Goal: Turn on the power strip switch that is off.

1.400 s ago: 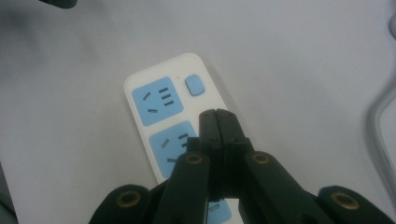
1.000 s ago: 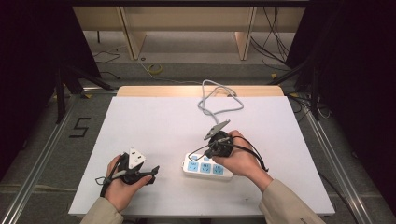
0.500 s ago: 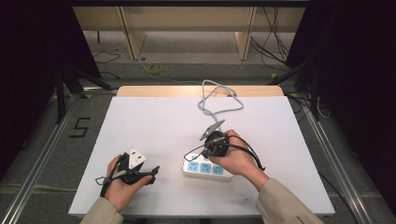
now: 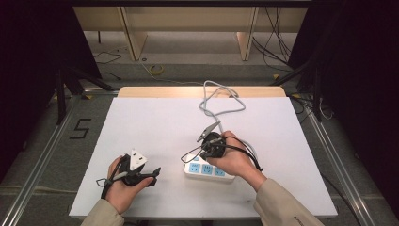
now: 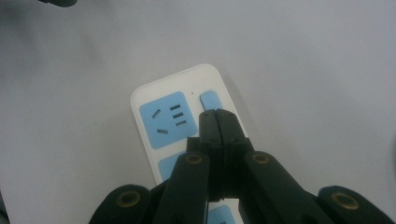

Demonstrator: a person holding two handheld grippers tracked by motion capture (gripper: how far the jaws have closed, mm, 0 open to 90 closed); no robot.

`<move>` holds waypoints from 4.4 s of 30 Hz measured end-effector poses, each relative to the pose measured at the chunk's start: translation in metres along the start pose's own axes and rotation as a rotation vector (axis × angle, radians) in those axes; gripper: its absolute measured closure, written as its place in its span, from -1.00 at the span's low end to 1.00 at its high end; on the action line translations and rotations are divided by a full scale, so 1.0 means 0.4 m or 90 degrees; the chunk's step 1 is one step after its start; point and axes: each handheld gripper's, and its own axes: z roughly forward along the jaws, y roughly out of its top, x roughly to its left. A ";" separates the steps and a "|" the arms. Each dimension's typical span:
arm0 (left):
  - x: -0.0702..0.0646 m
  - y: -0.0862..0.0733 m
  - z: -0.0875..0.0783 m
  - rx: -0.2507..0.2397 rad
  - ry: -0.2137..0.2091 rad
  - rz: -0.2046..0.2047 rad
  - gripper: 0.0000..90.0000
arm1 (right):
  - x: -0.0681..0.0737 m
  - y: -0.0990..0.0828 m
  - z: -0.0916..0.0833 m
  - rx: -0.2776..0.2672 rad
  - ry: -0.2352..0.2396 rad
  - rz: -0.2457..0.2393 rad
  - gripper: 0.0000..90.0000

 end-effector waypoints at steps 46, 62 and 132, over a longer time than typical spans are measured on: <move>-0.001 0.000 0.000 0.001 -0.001 0.003 -0.50 | -0.016 0.062 0.065 0.033 0.000 0.004 1.00; -0.001 0.000 0.000 0.000 -0.001 0.002 -0.50 | -0.014 0.071 0.090 0.048 0.006 0.004 1.00; -0.004 0.001 0.003 0.002 -0.003 0.005 -0.50 | 0.004 0.065 0.110 0.057 0.005 0.018 1.00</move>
